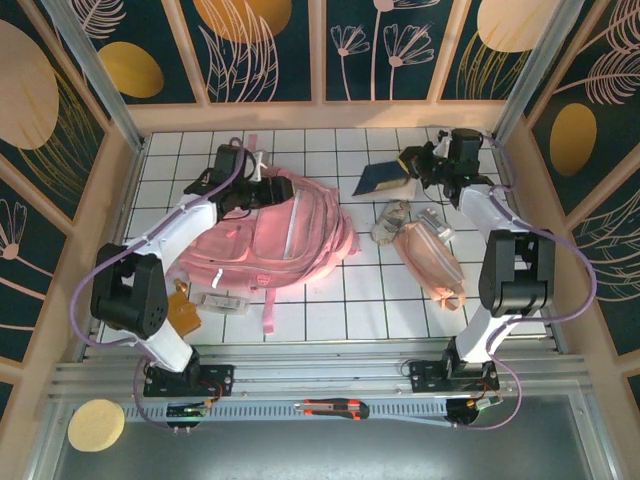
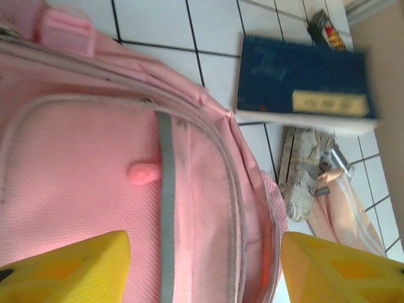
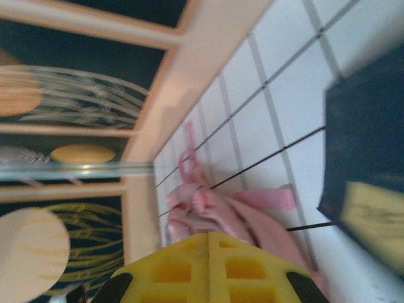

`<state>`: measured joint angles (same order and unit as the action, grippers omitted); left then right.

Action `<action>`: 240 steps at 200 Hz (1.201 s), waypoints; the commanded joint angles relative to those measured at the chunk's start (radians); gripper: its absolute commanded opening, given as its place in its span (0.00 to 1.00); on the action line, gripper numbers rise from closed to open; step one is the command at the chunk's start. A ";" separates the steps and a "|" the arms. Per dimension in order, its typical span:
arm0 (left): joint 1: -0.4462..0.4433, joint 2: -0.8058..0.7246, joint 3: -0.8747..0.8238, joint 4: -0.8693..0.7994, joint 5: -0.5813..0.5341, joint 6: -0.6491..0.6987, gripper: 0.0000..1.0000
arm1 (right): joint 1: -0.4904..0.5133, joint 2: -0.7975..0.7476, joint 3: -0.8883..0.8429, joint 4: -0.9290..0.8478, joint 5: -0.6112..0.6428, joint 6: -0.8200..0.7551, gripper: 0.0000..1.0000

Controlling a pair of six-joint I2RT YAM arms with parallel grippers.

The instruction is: Pack the student bag

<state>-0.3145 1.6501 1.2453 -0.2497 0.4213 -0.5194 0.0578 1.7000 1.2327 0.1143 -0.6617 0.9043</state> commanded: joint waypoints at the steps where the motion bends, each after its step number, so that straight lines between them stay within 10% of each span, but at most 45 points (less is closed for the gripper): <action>1: 0.026 -0.035 -0.010 0.038 0.048 -0.018 0.64 | 0.055 -0.065 0.014 0.092 -0.095 0.020 0.00; 66: 0.097 -0.096 -0.059 0.076 0.087 -0.021 0.65 | 0.197 -0.072 0.113 -0.132 -0.093 -0.059 0.00; 92: 0.097 -0.083 -0.079 0.104 0.110 -0.034 0.65 | 0.139 -0.015 0.171 -0.479 0.134 -0.252 0.50; 126: 0.097 -0.046 -0.091 0.165 0.117 -0.057 0.65 | -0.002 0.034 0.088 -0.443 0.206 -0.324 0.69; 240: -0.051 0.460 0.451 0.074 0.128 -0.055 0.65 | -0.121 0.423 0.330 -0.527 0.176 -0.541 0.68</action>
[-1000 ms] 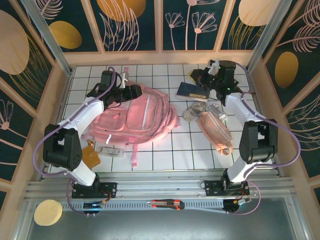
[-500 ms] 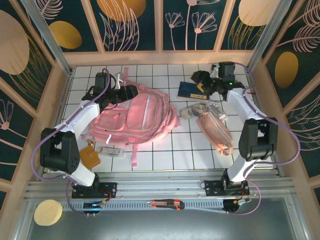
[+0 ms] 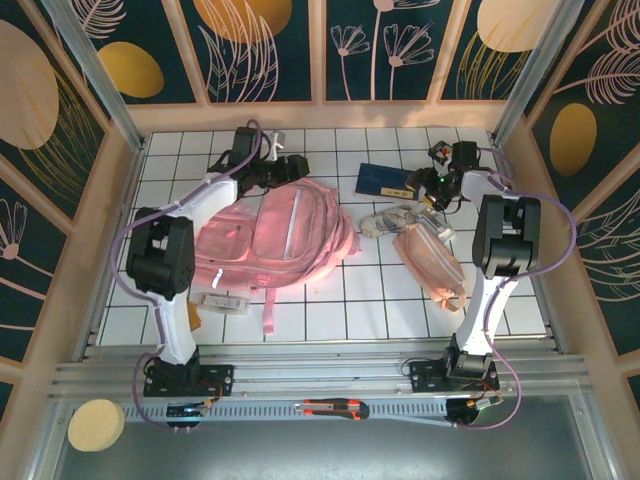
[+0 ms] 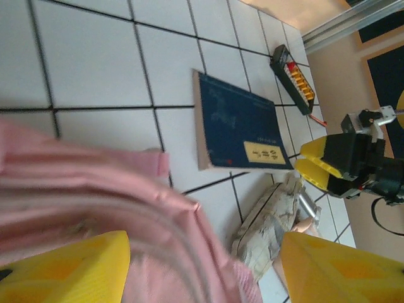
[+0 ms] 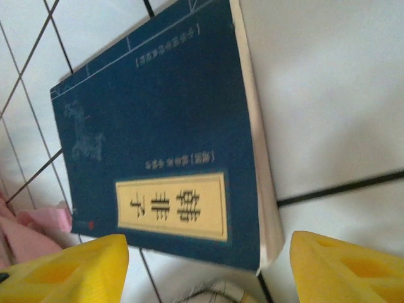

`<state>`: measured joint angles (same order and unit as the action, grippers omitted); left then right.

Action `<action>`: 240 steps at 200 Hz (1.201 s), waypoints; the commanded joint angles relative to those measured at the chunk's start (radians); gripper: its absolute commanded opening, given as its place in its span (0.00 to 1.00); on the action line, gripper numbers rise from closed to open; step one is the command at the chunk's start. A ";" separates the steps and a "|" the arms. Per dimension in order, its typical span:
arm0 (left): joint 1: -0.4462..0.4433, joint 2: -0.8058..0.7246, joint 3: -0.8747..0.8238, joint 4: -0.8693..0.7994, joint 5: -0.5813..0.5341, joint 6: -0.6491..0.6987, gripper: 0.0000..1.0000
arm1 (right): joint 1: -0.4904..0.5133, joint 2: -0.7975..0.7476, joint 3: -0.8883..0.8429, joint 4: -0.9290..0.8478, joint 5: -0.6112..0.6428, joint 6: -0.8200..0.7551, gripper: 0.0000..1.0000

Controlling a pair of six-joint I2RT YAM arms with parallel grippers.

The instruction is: Pack the student bag

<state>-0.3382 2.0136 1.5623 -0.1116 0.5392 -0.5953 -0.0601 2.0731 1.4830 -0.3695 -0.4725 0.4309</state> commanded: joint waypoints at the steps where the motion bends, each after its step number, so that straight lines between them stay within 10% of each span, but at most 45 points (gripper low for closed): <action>1: -0.028 0.100 0.140 -0.067 0.009 0.021 0.65 | -0.003 0.052 0.083 -0.044 -0.012 -0.068 0.68; 69: -0.086 0.468 0.654 -0.278 0.011 0.032 0.65 | 0.000 0.199 0.202 -0.058 -0.075 -0.117 0.63; 126: -0.108 0.918 1.438 -0.637 0.032 0.016 0.65 | 0.016 0.234 0.218 -0.039 -0.178 -0.176 0.59; 192: -0.109 0.886 1.408 -0.815 -0.086 0.155 0.64 | 0.037 0.210 0.157 0.108 -0.272 -0.103 0.43; 240: -0.110 0.901 1.387 -0.773 -0.072 0.133 0.65 | 0.069 0.251 0.206 0.024 -0.213 -0.146 0.51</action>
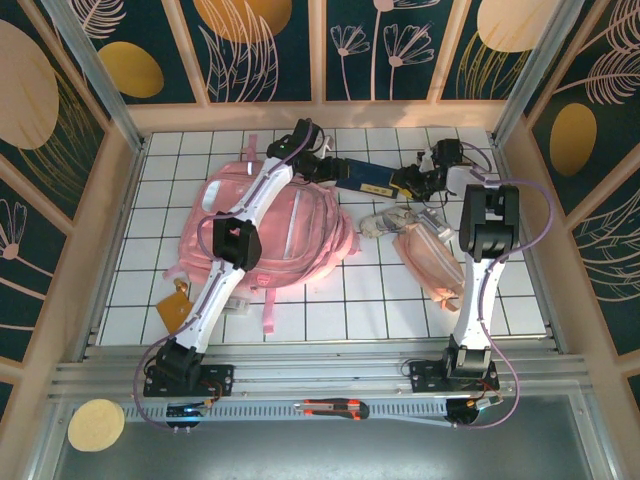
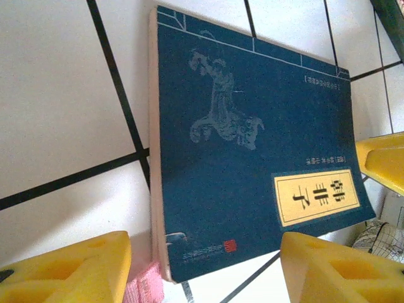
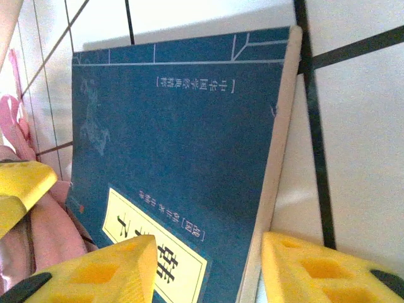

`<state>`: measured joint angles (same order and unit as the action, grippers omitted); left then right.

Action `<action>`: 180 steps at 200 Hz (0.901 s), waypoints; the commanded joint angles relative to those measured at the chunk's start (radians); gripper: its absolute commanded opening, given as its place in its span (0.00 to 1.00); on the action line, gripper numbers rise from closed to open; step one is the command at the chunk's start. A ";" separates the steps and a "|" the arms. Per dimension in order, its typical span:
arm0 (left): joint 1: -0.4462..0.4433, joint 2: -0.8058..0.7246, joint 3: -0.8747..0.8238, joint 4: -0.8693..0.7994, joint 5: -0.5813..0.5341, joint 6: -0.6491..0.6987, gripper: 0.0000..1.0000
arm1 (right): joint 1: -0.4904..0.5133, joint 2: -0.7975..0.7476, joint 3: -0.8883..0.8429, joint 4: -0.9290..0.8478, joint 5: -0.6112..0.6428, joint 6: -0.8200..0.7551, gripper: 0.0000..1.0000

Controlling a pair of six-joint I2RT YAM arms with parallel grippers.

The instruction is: Pack the student bag

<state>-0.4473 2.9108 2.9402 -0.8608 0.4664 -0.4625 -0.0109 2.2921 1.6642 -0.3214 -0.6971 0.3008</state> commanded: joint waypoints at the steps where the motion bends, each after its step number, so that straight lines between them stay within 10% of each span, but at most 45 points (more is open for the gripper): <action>1: 0.000 0.004 0.007 -0.022 0.002 -0.001 0.65 | 0.020 0.032 0.024 -0.022 0.011 -0.016 0.51; 180: -0.011 0.077 -0.181 0.155 -0.022 -0.088 0.47 | 0.085 0.011 -0.076 0.256 -0.231 0.085 0.52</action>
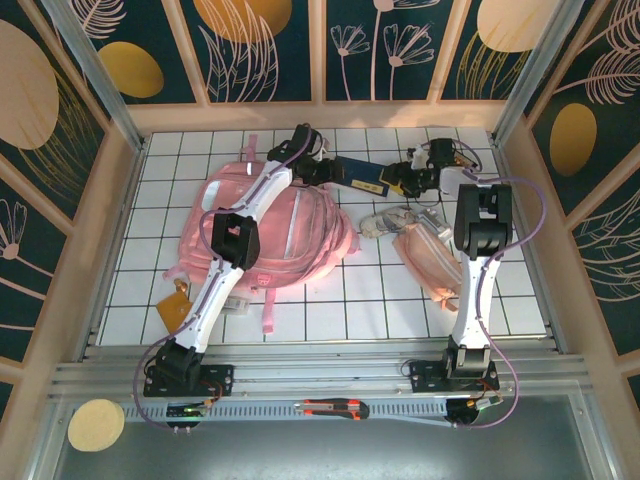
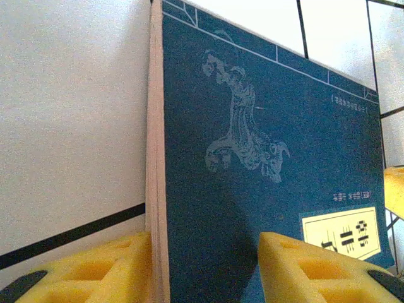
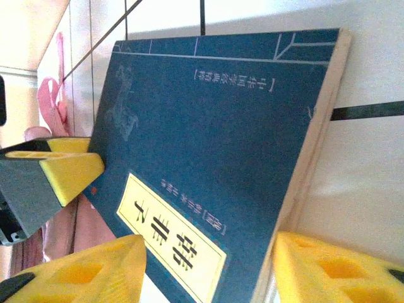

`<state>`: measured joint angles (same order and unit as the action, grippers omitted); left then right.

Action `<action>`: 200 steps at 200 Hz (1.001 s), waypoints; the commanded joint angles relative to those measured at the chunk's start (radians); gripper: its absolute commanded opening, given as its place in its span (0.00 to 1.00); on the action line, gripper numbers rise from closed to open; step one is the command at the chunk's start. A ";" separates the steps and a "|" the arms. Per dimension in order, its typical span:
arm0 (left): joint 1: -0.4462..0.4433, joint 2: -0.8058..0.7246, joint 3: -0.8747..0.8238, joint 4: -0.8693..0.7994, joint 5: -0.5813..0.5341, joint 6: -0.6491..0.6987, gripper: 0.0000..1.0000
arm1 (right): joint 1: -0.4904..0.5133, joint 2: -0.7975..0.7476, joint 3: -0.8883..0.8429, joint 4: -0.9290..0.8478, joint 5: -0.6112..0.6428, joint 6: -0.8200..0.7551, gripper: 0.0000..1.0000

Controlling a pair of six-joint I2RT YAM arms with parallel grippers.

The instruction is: Pack the student bag

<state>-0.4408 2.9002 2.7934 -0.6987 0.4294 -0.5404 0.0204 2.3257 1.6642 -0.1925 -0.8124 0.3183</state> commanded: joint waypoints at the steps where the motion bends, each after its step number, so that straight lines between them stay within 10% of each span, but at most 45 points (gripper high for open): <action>1: -0.017 0.088 -0.034 -0.007 0.016 -0.010 0.47 | 0.053 -0.025 -0.078 0.130 -0.117 0.070 0.51; 60: -0.016 0.087 -0.028 0.001 0.031 -0.014 0.34 | 0.068 -0.055 -0.108 0.203 -0.155 0.115 0.37; 89: -0.013 0.077 0.030 -0.028 0.020 -0.025 0.17 | 0.067 -0.068 -0.123 0.181 -0.137 0.098 0.43; 200: 0.019 -0.198 0.215 -0.282 -0.038 0.013 0.06 | 0.059 -0.286 -0.184 0.032 0.014 0.091 0.53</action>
<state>-0.4286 2.8567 2.9589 -0.8761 0.4042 -0.5419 0.0574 2.1609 1.4902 -0.0891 -0.8421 0.4187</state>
